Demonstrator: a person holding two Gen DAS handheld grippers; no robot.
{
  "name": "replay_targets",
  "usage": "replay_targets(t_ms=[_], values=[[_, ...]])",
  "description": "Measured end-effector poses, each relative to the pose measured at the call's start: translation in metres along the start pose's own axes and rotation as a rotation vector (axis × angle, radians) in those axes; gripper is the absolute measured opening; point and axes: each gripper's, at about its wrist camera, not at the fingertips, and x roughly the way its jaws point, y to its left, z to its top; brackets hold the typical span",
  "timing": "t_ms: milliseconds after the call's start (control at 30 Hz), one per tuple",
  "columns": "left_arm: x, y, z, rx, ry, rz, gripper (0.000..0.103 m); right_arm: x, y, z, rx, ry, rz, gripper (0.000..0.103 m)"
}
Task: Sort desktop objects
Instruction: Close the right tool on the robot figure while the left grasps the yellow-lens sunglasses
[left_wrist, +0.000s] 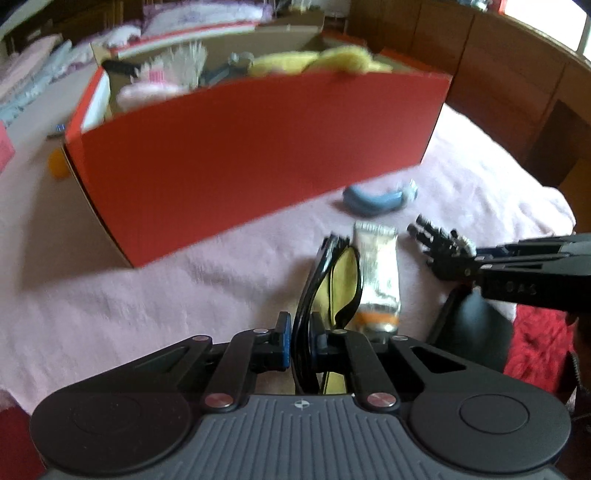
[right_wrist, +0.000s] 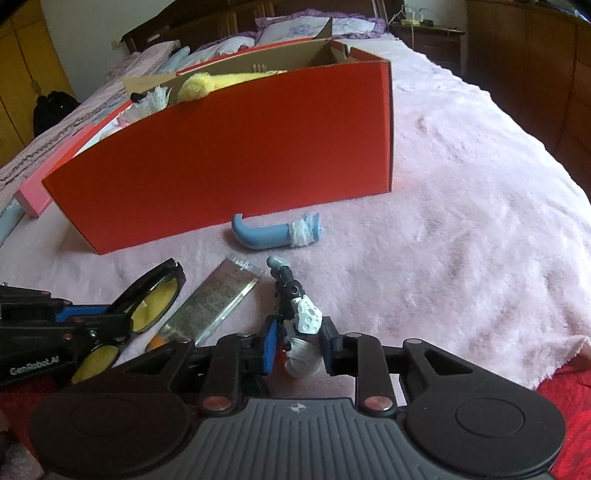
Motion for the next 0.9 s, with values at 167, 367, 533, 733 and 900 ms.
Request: replay_targets(t_ms=[167, 367, 533, 733, 900], values=[[0.008, -0.004, -0.002, 0.016, 0.011, 0.006, 0.016, 0.005, 0.001, 0.0, -0.003, 0.013, 0.0, 0.03], [0.005, 0.0, -0.004, -0.019, -0.006, -0.008, 0.013, 0.009, 0.004, 0.001, -0.026, 0.013, -0.01, 0.033], [-0.005, 0.002, -0.005, -0.049, -0.029, -0.019, 0.012, 0.006, 0.006, 0.001, -0.036, 0.01, -0.02, 0.026], [-0.022, 0.004, -0.003, -0.059, -0.062, -0.02, 0.012, -0.007, 0.008, 0.004, -0.016, -0.019, 0.002, 0.024], [-0.032, 0.004, 0.0, -0.063, -0.087, -0.021, 0.011, -0.019, 0.013, 0.01, -0.026, -0.052, 0.021, 0.024]])
